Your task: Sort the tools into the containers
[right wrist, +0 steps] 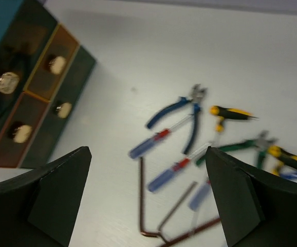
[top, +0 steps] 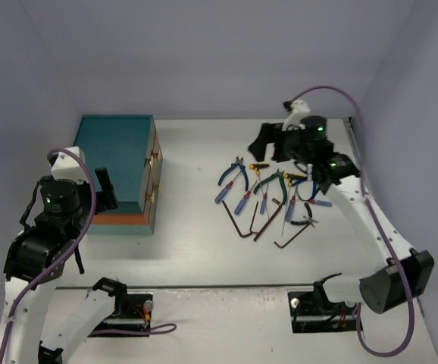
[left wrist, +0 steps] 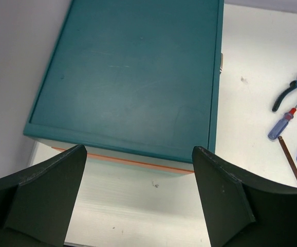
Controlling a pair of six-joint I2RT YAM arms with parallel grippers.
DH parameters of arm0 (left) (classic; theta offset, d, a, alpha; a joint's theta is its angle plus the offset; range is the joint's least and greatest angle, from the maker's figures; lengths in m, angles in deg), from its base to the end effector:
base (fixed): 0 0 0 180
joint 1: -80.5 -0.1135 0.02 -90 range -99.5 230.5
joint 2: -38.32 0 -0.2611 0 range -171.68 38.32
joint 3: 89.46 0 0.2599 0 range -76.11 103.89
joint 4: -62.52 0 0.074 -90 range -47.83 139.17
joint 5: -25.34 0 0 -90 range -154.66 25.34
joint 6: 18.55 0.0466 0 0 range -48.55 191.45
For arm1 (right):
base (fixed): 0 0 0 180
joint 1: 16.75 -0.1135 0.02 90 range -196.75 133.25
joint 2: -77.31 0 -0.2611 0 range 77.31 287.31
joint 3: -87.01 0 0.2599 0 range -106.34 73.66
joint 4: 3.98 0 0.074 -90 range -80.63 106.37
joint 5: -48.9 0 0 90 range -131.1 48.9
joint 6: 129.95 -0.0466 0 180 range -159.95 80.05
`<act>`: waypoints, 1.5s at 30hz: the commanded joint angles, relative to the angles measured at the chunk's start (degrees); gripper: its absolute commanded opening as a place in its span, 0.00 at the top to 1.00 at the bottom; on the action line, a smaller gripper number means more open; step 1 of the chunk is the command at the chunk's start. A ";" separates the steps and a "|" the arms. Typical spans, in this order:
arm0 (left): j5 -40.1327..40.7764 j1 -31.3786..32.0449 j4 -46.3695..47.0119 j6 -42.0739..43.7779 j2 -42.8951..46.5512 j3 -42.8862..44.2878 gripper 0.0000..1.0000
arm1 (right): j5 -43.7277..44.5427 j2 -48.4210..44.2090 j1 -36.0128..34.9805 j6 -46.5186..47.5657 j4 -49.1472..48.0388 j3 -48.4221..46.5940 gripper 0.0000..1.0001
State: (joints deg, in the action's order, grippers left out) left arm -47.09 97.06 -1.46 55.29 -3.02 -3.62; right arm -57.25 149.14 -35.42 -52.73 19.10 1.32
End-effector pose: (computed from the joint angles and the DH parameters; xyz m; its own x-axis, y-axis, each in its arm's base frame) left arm 0.1200 -0.0210 0.4286 -0.3067 -0.1856 -0.9335 -0.0900 0.9821 -0.1657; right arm 0.2878 0.1109 0.4048 -0.2736 0.1318 -0.9528 -0.5200 0.8131 0.2618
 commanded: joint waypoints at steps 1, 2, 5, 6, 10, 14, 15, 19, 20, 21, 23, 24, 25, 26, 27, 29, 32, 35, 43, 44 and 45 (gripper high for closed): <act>-3.32 0.23 2.51 -1.37 -3.51 2.89 0.19 | -8.36 8.73 -7.51 -6.64 -8.61 -7.13 0.16; -4.16 0.16 2.48 -1.36 -4.44 3.09 0.19 | -9.48 12.06 -8.97 -8.44 -10.01 -9.08 0.22; -4.76 0.15 2.56 -1.81 -6.22 2.87 0.19 | -11.11 18.59 -11.52 -13.85 -15.70 -11.59 0.27; -4.87 0.19 2.51 -2.03 -6.69 2.70 0.19 | -11.52 20.56 -12.47 -15.50 -17.17 -12.38 0.28; -5.21 0.14 2.55 -2.19 -8.47 2.22 0.19 | -13.86 27.12 -15.88 -20.64 -22.54 -15.77 0.31; -4.82 0.14 2.73 -2.19 -10.09 2.07 0.19 | -16.44 33.29 -18.35 -26.06 -27.73 -19.39 0.37; -4.37 0.14 2.78 -2.11 -10.54 1.95 0.19 | -16.96 35.04 -18.82 -26.88 -28.99 -20.57 0.37; -3.20 0.05 2.91 -1.51 -11.78 1.46 0.19 | -18.95 39.28 -20.41 -30.98 -33.61 -22.87 0.42; -3.29 0.02 2.91 -1.54 -12.32 1.33 0.19 | -19.40 40.50 -20.72 -32.15 -35.61 -23.22 0.43; -3.51 -0.03 2.91 -1.59 -12.99 1.16 0.19 | -19.80 42.01 -21.06 -34.08 -38.04 -23.56 0.44; -3.77 0.05 2.91 -1.54 -13.73 1.01 0.19 | -20.40 43.96 -21.66 -35.94 -40.44 -24.09 0.46; -3.77 0.05 2.91 -1.60 -13.95 0.90 0.19 | -20.72 44.93 -21.93 -36.75 -41.42 -24.31 0.47; -3.77 0.05 2.91 -1.69 -14.04 0.89 0.19 | -21.31 45.64 -22.04 -37.45 -42.23 -24.97 0.49; -3.72 0.05 2.96 -1.79 -14.14 0.79 0.19 | -21.67 46.36 -22.35 -38.17 -43.26 -25.23 0.49; -3.71 0.03 2.99 -1.88 -14.21 0.70 0.19 | -21.90 47.12 -22.56 -38.88 -44.28 -25.53 0.49; -3.77 -0.03 3.10 -1.89 -14.21 0.58 0.19 | -22.01 48.60 -22.79 -40.13 -45.84 -26.40 0.49; -3.60 -0.03 3.08 -1.68 -14.12 0.30 0.19 | -22.72 51.06 -23.28 -41.54 -47.67 -27.64 0.49; -3.68 -0.03 3.10 -1.60 -14.12 0.10 0.19 | -23.34 52.51 -23.53 -43.27 -49.26 -28.66 0.49; -3.86 -0.12 3.44 -1.35 -14.28 -0.33 0.19 | -24.83 55.39 -23.78 -46.76 -53.88 -29.44 0.51; -3.86 -0.12 3.44 -1.41 -14.21 -0.34 0.19 | -25.00 55.63 -23.78 -47.03 -54.18 -29.43 0.52; -3.86 -0.12 3.51 -1.35 -14.21 -0.40 0.19 | -25.19 55.82 -23.78 -47.48 -54.82 -29.37 0.54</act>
State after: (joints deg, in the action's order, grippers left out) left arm -51.34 97.06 -0.65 54.11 -17.38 -4.56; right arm -79.81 205.65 -58.83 -97.53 -26.86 -24.74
